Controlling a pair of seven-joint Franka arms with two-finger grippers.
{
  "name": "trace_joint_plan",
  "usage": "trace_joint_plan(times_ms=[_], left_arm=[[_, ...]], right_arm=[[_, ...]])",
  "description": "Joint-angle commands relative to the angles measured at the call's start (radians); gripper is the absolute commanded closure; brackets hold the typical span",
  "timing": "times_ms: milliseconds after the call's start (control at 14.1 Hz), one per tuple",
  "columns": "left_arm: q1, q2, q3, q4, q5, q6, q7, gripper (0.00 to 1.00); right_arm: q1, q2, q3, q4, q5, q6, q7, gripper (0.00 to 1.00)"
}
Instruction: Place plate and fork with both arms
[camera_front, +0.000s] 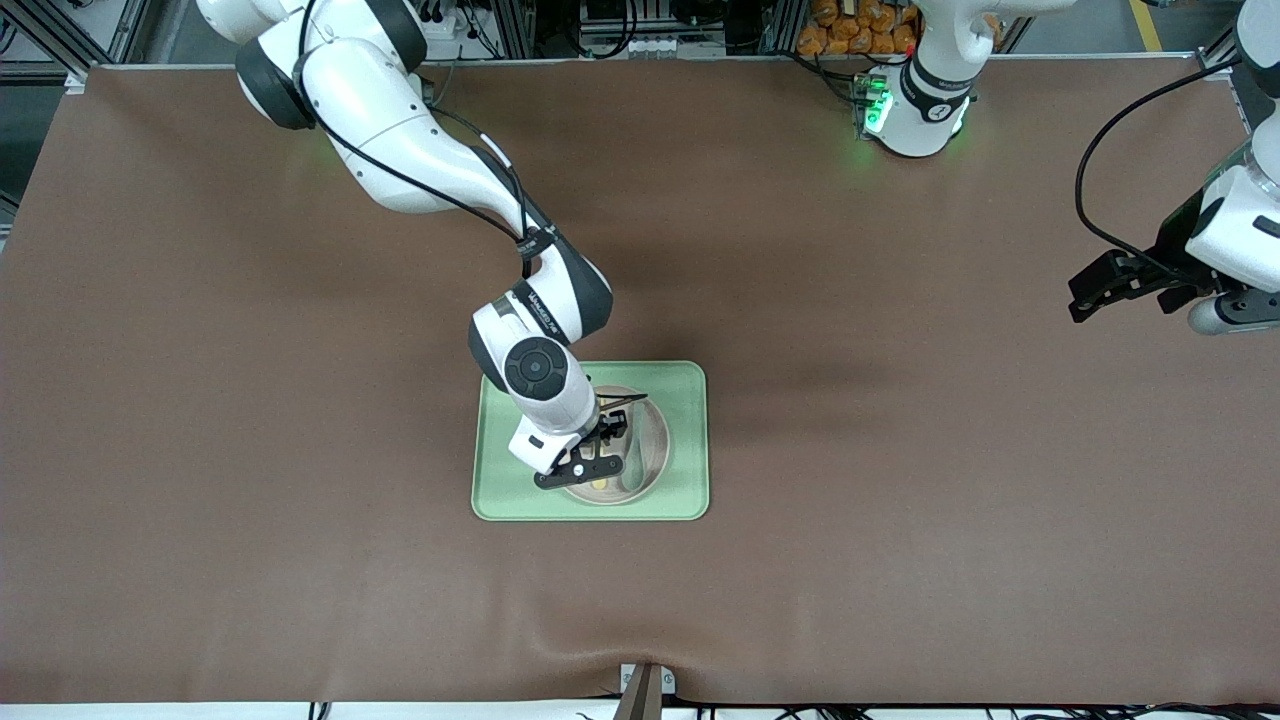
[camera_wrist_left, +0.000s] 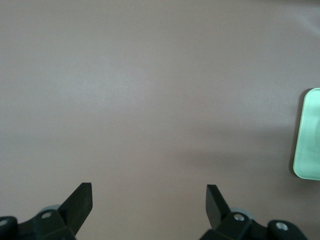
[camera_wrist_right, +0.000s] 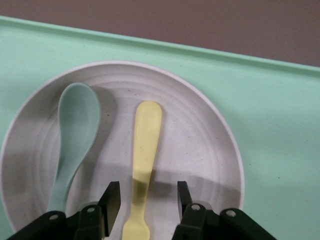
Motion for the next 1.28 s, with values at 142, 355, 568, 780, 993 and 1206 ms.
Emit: trace_joint_plan(times_ms=[142, 355, 568, 780, 993, 1206], left_arm=[[0.008, -0.033, -0.010, -0.020, -0.020, -0.033, 0.012, 0.00], [0.008, -0.042, -0.010, -0.023, -0.039, -0.043, 0.014, 0.00], [0.010, -0.045, -0.010, -0.024, -0.041, -0.044, 0.027, 0.00], [0.008, -0.048, -0.009, -0.026, -0.041, -0.047, 0.027, 0.00], [0.010, -0.059, -0.007, -0.034, -0.041, -0.047, 0.027, 0.00], [0.016, -0.062, -0.009, -0.035, -0.041, -0.047, 0.027, 0.00]], right_arm=[[0.017, 0.016, -0.009, 0.002, -0.036, 0.017, 0.032, 0.50], [0.022, 0.016, -0.009, -0.014, -0.040, 0.045, 0.033, 0.51], [0.022, 0.014, -0.009, -0.014, -0.038, 0.042, 0.033, 0.73], [0.012, 0.011, -0.007, -0.012, -0.035, 0.032, 0.030, 1.00], [-0.009, 0.004, -0.004, -0.003, -0.005, 0.025, 0.032, 1.00], [-0.021, -0.019, -0.006, 0.017, 0.040, -0.058, 0.036, 1.00]])
